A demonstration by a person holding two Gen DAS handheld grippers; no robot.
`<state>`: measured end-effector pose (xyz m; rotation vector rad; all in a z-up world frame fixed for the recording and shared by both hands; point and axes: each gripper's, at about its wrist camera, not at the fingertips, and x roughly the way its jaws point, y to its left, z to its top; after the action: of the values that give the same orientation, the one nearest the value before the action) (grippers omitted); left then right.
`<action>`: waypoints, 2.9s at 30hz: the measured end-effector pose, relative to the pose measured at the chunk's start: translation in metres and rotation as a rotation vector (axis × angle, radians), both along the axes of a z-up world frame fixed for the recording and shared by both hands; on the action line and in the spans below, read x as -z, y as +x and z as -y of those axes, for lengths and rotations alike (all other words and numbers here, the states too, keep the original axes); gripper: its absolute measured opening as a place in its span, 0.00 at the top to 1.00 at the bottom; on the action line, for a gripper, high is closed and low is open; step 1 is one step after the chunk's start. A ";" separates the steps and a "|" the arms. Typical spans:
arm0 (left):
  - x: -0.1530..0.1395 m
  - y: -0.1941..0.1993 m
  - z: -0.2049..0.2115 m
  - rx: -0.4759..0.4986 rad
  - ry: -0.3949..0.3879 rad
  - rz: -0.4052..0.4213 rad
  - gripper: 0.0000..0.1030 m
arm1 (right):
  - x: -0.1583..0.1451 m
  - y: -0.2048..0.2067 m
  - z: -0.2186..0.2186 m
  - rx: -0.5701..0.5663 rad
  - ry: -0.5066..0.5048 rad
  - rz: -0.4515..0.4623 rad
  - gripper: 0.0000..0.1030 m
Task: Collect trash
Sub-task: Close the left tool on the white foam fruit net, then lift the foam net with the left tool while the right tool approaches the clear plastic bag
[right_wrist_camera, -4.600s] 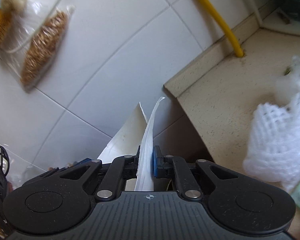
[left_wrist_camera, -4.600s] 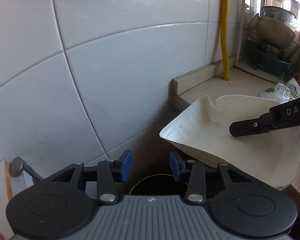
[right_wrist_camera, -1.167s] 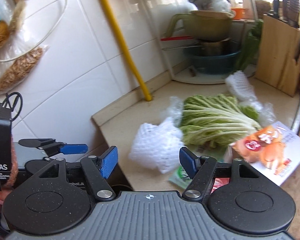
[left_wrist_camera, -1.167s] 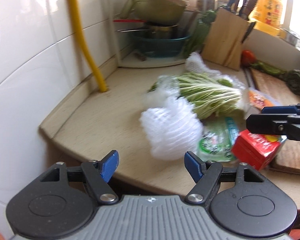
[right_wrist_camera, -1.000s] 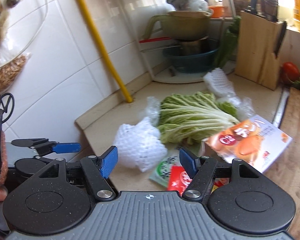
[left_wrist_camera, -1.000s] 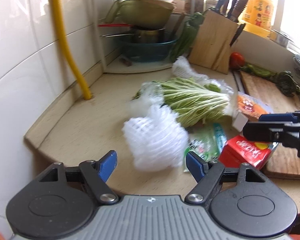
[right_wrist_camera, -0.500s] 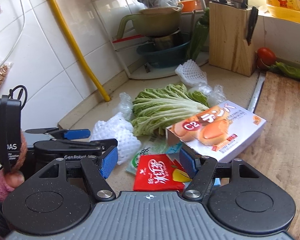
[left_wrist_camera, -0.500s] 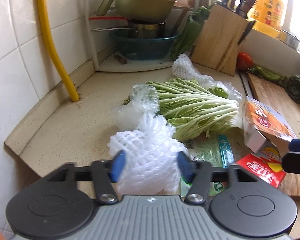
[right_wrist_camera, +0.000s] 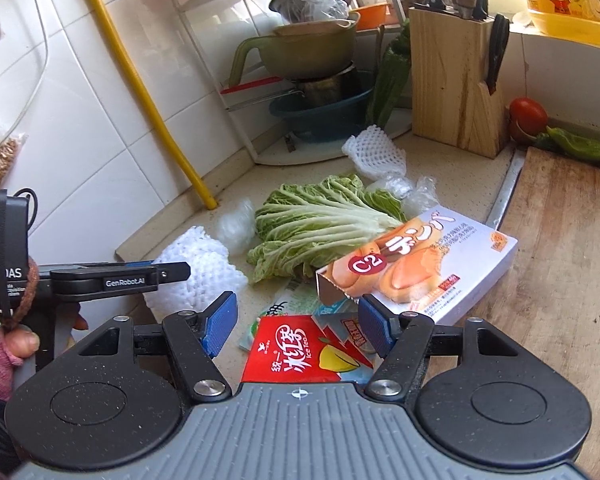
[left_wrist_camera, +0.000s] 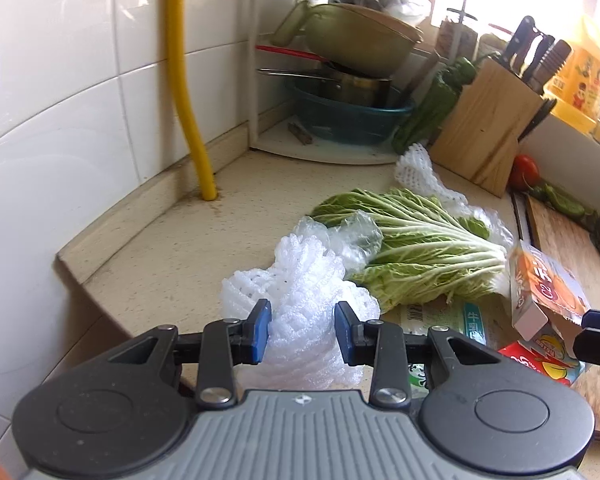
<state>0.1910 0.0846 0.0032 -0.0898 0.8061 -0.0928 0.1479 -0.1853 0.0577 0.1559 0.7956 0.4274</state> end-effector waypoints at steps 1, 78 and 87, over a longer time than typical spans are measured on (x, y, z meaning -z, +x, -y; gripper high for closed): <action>0.000 -0.001 -0.001 -0.008 -0.006 0.000 0.68 | 0.000 0.001 -0.001 -0.009 -0.001 0.001 0.29; 0.021 -0.028 -0.040 -0.089 -0.077 -0.021 0.68 | 0.061 0.117 -0.149 -0.205 -0.155 -0.171 0.80; 0.024 -0.024 -0.036 -0.085 -0.067 -0.026 0.68 | 0.060 0.125 -0.169 -0.223 -0.212 -0.100 0.38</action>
<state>0.1675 0.1202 -0.0210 -0.1890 0.8237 -0.0381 0.2728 -0.0164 -0.0022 -0.1105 0.9559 0.5455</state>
